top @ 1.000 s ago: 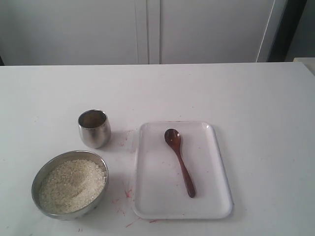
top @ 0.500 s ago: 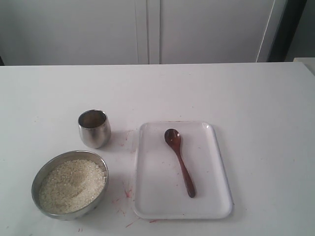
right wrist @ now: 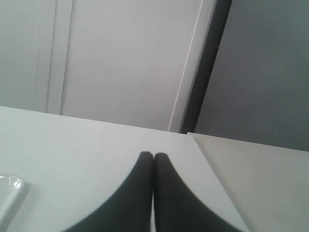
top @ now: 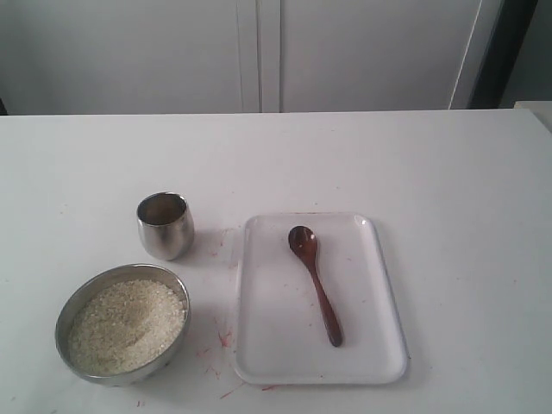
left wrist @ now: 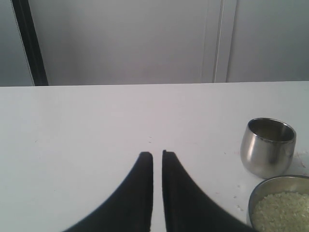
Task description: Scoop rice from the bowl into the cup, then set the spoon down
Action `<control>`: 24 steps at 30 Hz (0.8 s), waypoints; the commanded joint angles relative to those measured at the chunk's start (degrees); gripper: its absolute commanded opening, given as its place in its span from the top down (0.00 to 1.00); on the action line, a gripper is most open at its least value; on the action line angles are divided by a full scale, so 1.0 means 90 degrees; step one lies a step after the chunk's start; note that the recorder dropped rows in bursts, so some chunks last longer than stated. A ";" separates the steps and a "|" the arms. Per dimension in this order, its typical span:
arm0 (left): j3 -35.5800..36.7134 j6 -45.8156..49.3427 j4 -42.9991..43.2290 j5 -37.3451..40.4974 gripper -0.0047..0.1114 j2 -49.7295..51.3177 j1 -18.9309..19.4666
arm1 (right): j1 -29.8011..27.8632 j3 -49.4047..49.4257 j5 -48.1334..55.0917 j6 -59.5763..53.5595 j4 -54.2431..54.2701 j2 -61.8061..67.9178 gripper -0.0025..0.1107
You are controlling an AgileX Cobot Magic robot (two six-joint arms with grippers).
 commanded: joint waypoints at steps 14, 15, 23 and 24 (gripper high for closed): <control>-0.0046 -0.0034 -0.0029 -0.0022 0.84 -0.0009 -0.0048 | -0.0029 0.0046 -0.0275 0.1089 0.1573 -0.0034 0.98; -0.0046 -0.0034 -0.0029 -0.0022 0.84 -0.0009 -0.0048 | -0.0029 0.0046 -0.0261 0.1088 0.1676 -0.0034 0.98; -0.0046 -0.0034 -0.0029 -0.0022 0.84 -0.0009 -0.0048 | -0.0029 0.0046 -0.0077 0.0271 0.1678 -0.0034 0.98; -0.0046 -0.0034 -0.0029 -0.0022 0.84 -0.0009 -0.0048 | -0.0029 0.0046 0.0007 0.0240 0.1678 -0.0034 0.98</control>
